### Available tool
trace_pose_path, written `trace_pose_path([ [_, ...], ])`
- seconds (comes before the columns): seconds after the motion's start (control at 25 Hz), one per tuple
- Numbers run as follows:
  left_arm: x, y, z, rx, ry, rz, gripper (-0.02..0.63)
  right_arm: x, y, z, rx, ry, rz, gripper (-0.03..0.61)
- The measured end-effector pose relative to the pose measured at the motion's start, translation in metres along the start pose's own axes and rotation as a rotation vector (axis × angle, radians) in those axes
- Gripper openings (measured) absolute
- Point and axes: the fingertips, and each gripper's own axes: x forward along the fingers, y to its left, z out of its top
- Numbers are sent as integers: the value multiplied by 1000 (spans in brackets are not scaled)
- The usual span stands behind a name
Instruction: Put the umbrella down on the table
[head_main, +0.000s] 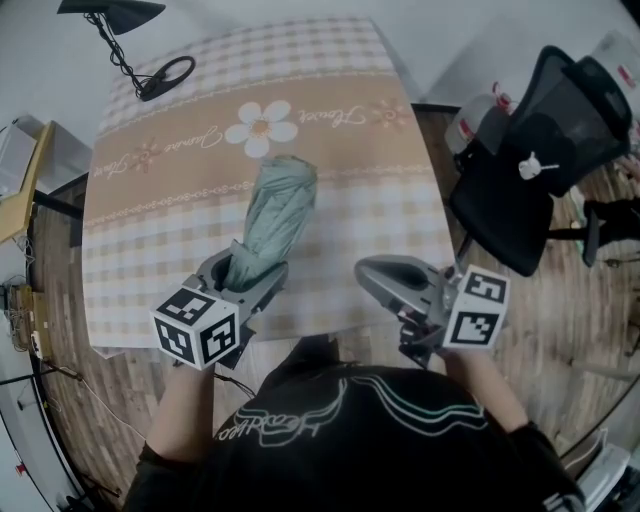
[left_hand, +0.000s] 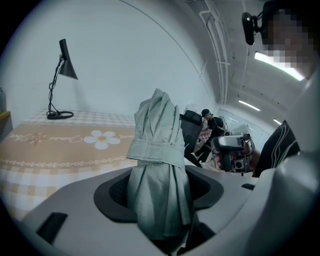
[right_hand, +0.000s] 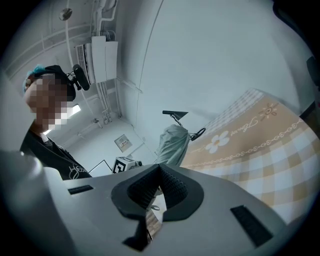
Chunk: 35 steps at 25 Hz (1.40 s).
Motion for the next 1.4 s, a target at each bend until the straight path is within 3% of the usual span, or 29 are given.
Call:
trace_pose_path([
  [0.36,37,33,-43,-29,134,56,258,-3,-18,2,34,2,-28,12],
  [0.96,70,78,-98,-39,264,154,258,1,-28,-5,66,-4,-40,12],
  [1.4,80,81,-109,-11,355,174,262,-1,-35,-7,98,-18,-51,12],
])
